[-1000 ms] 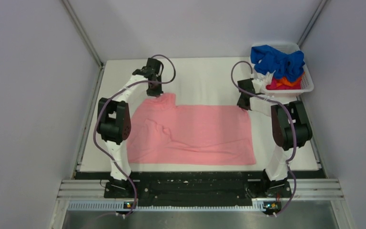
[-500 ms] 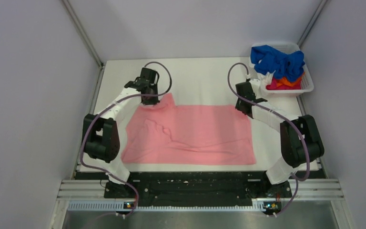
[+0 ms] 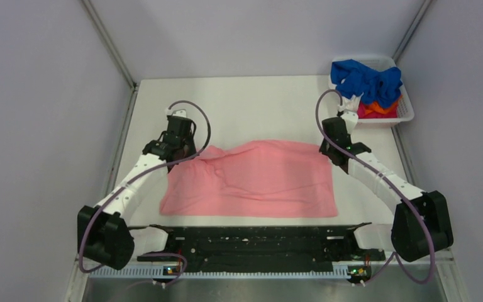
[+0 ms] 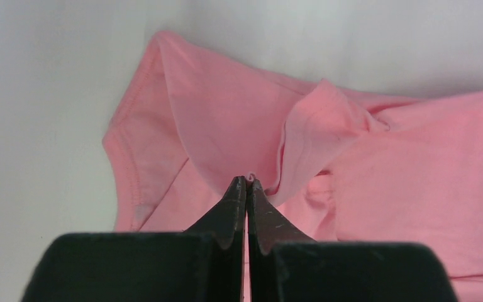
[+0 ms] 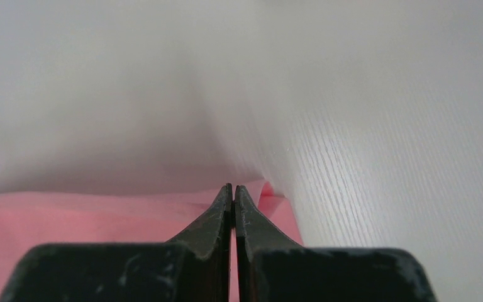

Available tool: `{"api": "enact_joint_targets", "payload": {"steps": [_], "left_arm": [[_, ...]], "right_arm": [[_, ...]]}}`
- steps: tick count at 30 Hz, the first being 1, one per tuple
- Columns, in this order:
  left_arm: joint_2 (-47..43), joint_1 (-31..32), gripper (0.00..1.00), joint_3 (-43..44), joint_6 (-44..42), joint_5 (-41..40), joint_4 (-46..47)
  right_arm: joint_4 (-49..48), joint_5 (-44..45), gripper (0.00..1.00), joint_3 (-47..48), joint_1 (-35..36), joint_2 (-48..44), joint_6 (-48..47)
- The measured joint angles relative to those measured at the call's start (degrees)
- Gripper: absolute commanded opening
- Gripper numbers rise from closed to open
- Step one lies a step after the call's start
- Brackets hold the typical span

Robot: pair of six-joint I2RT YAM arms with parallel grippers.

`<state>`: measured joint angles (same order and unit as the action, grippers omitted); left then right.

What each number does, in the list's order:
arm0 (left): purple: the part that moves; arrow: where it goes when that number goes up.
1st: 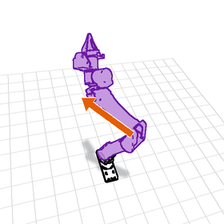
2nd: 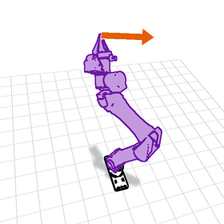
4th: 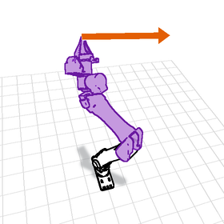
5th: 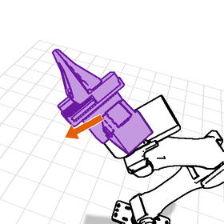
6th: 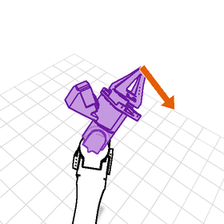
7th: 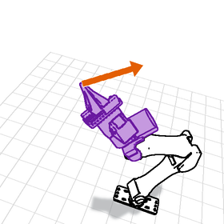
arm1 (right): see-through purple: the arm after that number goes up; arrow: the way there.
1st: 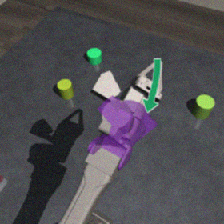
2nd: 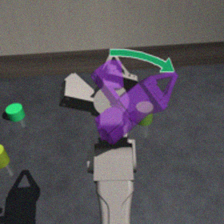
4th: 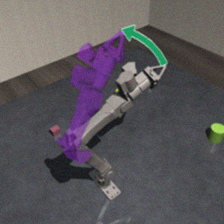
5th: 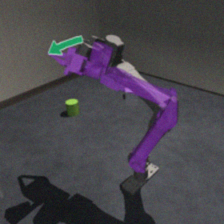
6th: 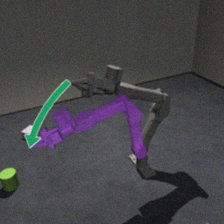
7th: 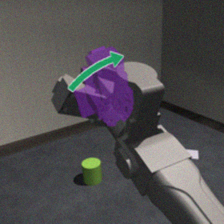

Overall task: Fold and stack the t-shirts
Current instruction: Fold the other side of the tshirt into a rectangle

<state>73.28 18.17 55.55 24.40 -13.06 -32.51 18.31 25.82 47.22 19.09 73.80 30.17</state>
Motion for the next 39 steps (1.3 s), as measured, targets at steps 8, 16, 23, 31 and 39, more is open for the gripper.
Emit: {"api": "enact_joint_targets", "payload": {"steps": [8,16,23,31,39], "left_arm": [[-12.7,0.2,0.00,-6.6,4.3,-1.8,-0.3],[-22.2,1.4,0.00,-11.9,12.5,-4.2,-6.8],[-29.0,1.6,0.00,-18.0,18.0,-4.0,-11.1],[-32.7,2.3,0.28,-21.2,24.2,-2.3,-14.7],[-35.2,3.2,0.99,-22.7,28.9,0.2,-19.5]], "right_arm": [[3.1,0.3,0.00,-1.6,0.0,-3.3,0.5],[4.3,1.6,0.00,-1.9,0.0,-3.8,0.5],[4.3,2.9,0.00,-4.7,0.0,-4.8,1.0],[6.6,3.9,0.13,-8.7,0.2,-6.7,5.4],[12.9,5.3,0.99,-11.9,0.3,-10.3,12.9]]}}
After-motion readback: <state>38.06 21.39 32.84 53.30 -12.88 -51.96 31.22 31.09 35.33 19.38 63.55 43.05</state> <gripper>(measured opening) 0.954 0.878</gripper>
